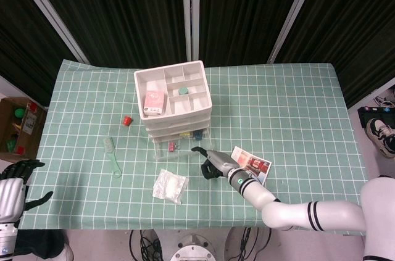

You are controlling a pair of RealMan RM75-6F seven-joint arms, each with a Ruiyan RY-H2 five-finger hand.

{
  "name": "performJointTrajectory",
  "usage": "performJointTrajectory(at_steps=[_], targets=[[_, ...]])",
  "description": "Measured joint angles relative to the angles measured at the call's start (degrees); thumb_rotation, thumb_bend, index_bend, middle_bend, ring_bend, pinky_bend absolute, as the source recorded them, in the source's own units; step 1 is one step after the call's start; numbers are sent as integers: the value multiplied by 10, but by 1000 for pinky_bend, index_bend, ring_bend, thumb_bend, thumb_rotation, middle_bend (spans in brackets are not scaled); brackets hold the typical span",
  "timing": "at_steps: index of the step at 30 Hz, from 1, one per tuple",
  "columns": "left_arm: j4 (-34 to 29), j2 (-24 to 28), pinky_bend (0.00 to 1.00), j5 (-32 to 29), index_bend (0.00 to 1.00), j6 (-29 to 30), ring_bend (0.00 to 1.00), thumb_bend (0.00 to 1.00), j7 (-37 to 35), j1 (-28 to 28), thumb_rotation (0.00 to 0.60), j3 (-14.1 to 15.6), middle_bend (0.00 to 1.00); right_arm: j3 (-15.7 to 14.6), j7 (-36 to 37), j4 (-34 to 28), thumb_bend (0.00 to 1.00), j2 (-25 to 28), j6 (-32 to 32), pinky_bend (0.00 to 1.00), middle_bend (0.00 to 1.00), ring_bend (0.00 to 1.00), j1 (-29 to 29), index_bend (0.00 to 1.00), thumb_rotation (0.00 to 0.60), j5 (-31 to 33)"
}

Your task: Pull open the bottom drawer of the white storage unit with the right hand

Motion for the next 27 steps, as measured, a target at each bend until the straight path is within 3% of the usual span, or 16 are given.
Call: performJointTrajectory(at_steps=[8,20,23,27], targets=[[-2,0,202,1,303,1,202,30,2,1,600,1,251,-20,28,-49,678,43,-26,928,756,755,-8,113,600,-12],[-4,1,202,2,303,2,202,30,4,1,600,1,251,-38,58,-75,677,68,-36,928,755,755,-16,81,600,-50],[-4,1,202,2,303,4,202,31,3,1,600,0,251,-40,54,-76,631,70,-26,928,752,754,-16,5,600,-65],[-3,1,202,2,303,8,202,30,2,3,600,0,251,-46,23,-85,507,78,5,929,752,752,-16,0,600,-116]])
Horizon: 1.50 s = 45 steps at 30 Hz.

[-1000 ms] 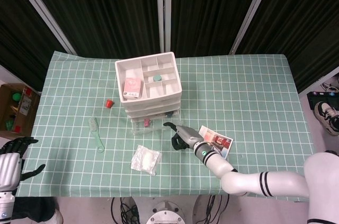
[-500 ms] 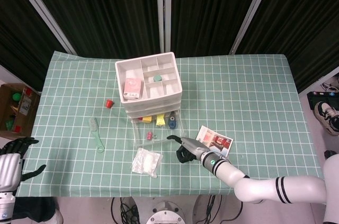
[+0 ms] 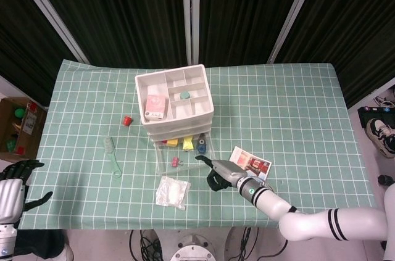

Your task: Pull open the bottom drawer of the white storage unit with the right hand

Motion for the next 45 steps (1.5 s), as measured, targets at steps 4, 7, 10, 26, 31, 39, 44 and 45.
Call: performJointTrajectory(at_steps=[4,7,10,26,31,39,44,45], targets=[[0,-2,202,2,303,6,202,31,-1,2,600,-1,251,-11,-77,-13,430,10,43,939,755,752,8,0,600,-61],[0,-4,202,4,303,12,202,30,-1,5,600,0,251,-20,-165,-15,353,11,80,951,773,768,21,0,600,-99],[-1,-6,201,4,303,17,202,30,1,9,600,1,251,-27,-270,-8,303,3,116,980,826,799,39,21,600,-127],[-4,-7,202,2,303,32,202,30,3,26,600,6,251,-54,-483,252,83,-171,153,1000,967,933,125,280,600,-317],[-1,-8,201,-1,303,33,202,30,-1,30,600,6,251,-61,-485,311,80,-201,134,1000,967,933,134,286,600,-359],[3,-11,202,-2,303,36,202,30,-6,33,600,4,251,-64,-484,406,144,-246,117,1000,967,932,145,307,600,-422],[7,-12,201,-4,303,39,202,30,-12,38,600,4,251,-63,-476,472,156,-275,110,1000,967,931,151,312,600,-457],[8,-12,202,-4,304,39,202,30,-13,39,600,5,251,-63,-472,484,159,-281,109,1000,967,931,151,312,600,-462]])
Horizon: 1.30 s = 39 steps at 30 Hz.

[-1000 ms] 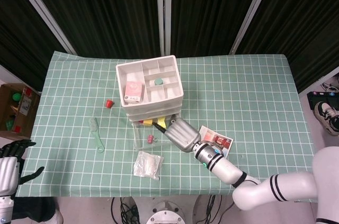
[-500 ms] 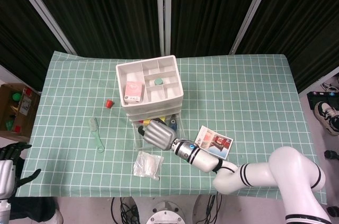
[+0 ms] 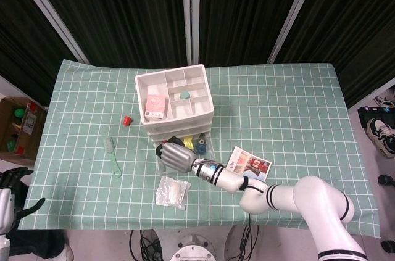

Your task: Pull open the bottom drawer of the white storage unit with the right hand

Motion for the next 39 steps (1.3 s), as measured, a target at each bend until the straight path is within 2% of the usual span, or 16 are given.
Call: performJointTrajectory(at_steps=[5,19,22,31,35,39], targets=[[4,-1,202,-1,303,1,202,30,-9,4,600,2,251,-1,20,59,164,-26,-4,1000,967,929,1,313,600,-32],[11,-1,202,-1,303,1,202,30,-26,9,600,0,251,1,64,170,180,-76,-9,1000,967,929,-2,323,600,-84],[12,-1,202,0,303,3,202,30,-29,10,600,0,251,2,83,192,217,-87,-8,1000,967,929,-3,369,600,-92],[11,0,202,2,304,3,202,30,-34,11,600,0,251,-5,140,251,453,-119,18,1000,967,930,-3,569,600,-132],[10,2,201,6,303,2,202,30,-34,9,600,0,251,-10,157,255,463,-119,40,1000,967,930,-11,595,600,-148],[8,4,201,9,304,-1,202,30,-31,6,600,-1,251,-11,165,228,463,-104,65,1000,967,930,-21,596,600,-155]])
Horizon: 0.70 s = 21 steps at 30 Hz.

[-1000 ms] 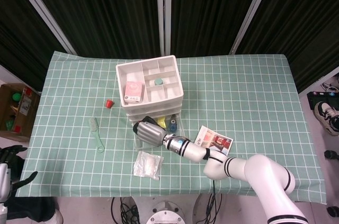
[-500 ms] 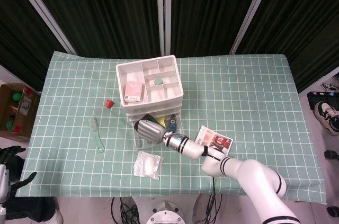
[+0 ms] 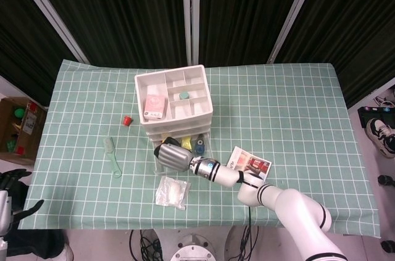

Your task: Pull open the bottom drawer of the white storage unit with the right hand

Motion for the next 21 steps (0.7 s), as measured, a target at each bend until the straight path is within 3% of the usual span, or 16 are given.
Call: performJointTrajectory(at_steps=[4,13,17,21], targets=[[-4,4,201,4,303,-3,202,30,5,-4,600,-1,251,0,4,-61,463,33,32,1000,967,930,-17,596,600,-6],[-25,14,201,14,303,-8,202,30,25,-14,600,-1,251,-2,4,-300,463,165,114,1000,967,930,-90,587,600,-9],[-39,17,201,18,304,-10,202,30,38,-17,600,-1,251,-24,19,-402,463,240,128,1000,967,928,-132,564,600,-14],[-50,21,201,22,303,-10,202,31,50,-19,600,0,251,-58,33,-426,463,266,116,1000,967,927,-161,540,600,-25]])
